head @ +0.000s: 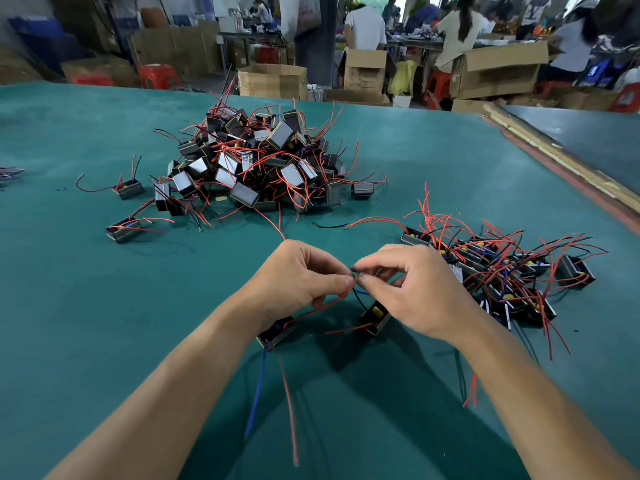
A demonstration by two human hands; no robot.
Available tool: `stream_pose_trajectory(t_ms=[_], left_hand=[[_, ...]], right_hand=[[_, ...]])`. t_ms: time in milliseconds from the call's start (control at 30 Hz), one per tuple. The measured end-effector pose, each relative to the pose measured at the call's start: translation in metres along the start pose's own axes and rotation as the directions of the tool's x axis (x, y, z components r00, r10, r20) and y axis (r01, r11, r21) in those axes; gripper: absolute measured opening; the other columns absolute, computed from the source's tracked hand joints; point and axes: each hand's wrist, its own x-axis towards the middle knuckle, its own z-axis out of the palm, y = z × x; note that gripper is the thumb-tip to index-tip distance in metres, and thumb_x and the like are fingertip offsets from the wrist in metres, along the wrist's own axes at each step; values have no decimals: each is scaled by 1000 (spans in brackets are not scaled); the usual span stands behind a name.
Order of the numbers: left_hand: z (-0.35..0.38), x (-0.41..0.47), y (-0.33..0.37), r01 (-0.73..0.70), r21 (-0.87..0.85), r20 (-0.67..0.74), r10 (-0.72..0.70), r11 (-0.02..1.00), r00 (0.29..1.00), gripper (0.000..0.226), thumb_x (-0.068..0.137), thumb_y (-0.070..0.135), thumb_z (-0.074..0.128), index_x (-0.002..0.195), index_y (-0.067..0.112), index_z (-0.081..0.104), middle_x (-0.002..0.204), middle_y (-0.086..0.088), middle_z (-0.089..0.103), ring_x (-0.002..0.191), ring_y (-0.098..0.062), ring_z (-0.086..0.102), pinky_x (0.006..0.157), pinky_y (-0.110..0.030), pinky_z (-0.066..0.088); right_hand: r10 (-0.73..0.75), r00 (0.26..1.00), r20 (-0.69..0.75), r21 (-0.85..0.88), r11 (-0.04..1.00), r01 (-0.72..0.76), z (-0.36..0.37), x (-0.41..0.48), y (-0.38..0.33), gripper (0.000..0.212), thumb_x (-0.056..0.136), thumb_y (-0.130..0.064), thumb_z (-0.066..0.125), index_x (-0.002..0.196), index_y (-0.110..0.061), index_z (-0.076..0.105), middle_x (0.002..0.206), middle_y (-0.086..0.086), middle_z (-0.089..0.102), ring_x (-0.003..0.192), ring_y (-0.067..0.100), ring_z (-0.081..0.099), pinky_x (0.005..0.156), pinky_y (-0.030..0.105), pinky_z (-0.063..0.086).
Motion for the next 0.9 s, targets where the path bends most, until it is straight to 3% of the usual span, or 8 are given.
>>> stream_pose_trajectory(t_ms=[167,333,500,567,733,800,900], left_hand=[[0,1,-1,-15,4,-34,15,1000,999,15,82,7,75,71,16,79,66,-12,66,51,-15,48,47,-22,44],[0,2,-2,-48,30,-45,49,998,998,16,80,10,78,70,22,79,61,3,68,49,-6,51,48,-19,44],[-2,1,-1,-55,-17,-7,55,998,998,6,71,22,84,72,23,78,64,6,70,50,-2,54,48,-17,44],[-1,0,-2,-61,-43,1,61,997,998,13,64,31,83,71,22,78,64,5,69,49,-3,54,47,-16,43],[0,2,-2,-49,-69,-13,49,996,999,13,63,33,82,67,21,76,58,4,66,46,-4,49,45,-16,41],[0,2,-2,-43,-57,-8,43,997,999,9,70,25,82,65,21,76,57,5,64,45,-5,48,44,-17,41],[-1,2,-1,-33,-31,-17,33,999,999,13,78,15,80,66,19,75,60,3,67,46,-5,49,45,-18,42]], right_hand=[[26,1000,-4,17,1000,-26,0,-1,-6,16,79,-30,63,71,-22,74,66,-9,69,64,11,64,66,36,53],[78,997,13,33,996,-78,3,-1,-6,22,78,-31,58,64,-17,66,58,-3,63,59,18,58,64,40,50],[123,991,46,93,988,-127,3,0,-3,25,88,-18,66,64,-13,65,48,-12,50,48,3,41,52,17,34],[139,989,58,137,980,-145,2,0,-2,26,90,-17,65,65,-11,65,48,-14,50,47,3,40,51,14,32],[187,980,70,241,950,-198,1,1,-4,24,91,-20,65,69,-12,66,54,-3,56,53,12,49,58,44,49],[175,983,60,267,946,-185,0,1,-6,23,90,-20,65,69,-10,65,55,-4,56,54,13,50,59,45,48],[99,995,16,278,955,-99,-3,1,-10,22,89,-15,65,68,-11,65,57,-7,57,55,8,51,60,35,46]])
